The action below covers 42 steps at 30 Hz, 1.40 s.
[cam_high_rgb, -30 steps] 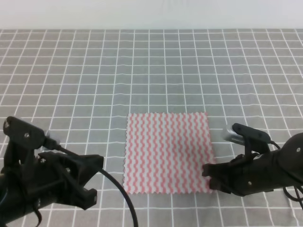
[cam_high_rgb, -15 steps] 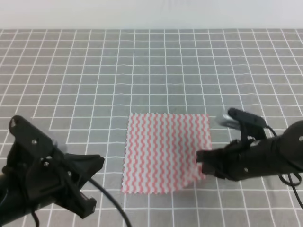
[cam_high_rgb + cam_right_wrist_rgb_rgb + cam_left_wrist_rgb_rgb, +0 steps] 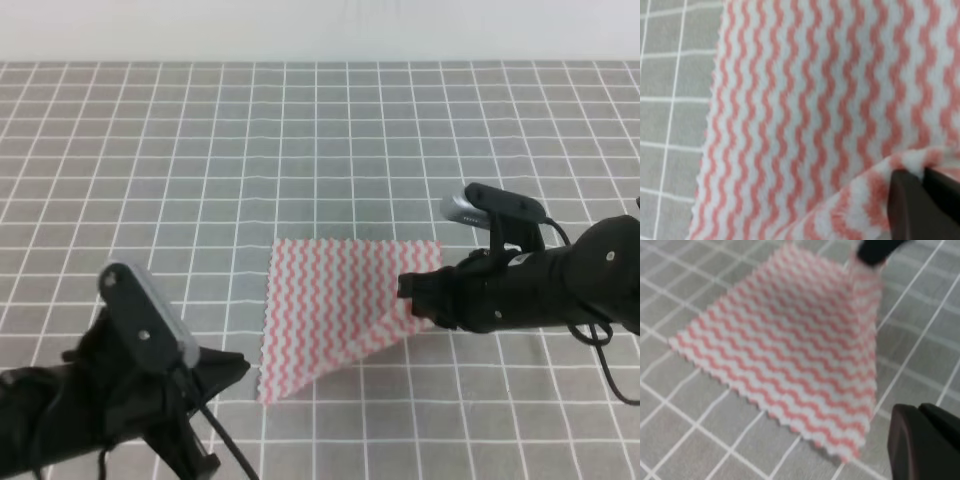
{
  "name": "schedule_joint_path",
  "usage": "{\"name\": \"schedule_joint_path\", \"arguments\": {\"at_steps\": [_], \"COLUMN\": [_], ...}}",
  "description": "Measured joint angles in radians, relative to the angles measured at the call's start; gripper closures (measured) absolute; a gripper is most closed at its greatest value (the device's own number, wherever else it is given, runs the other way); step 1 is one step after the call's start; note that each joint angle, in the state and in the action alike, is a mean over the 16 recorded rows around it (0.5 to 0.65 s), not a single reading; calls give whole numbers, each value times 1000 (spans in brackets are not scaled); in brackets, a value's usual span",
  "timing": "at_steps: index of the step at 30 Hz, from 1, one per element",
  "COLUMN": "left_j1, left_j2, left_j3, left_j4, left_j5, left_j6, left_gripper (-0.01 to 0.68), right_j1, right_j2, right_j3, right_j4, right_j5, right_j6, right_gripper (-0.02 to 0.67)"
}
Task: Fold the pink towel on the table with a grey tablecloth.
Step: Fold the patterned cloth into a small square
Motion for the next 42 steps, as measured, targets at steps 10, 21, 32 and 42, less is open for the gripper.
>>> {"name": "schedule_joint_path", "arguments": {"at_steps": [10,21,32,42], "left_j1": [-31,-132,-157,-157], "left_j2": [117,201,297,379], "left_j3": [-30,-59,-71,-75], "left_j4": [-81,-108,-190,-219], "left_j5": [29,-66,-118,-137], "left_j6": [261,428,528,695], "left_gripper": [676,664,433,218], "right_j1": [0,0,0,0], "right_j2": [11,21,27,24], "right_j3": [-20,-20,-20,-20], "right_j4": [-5,-4,-3,-3], "right_j5": [-16,-19,-18,-18], "right_j6": [0,2,2,2], "right_gripper": [662,662,662,663]}}
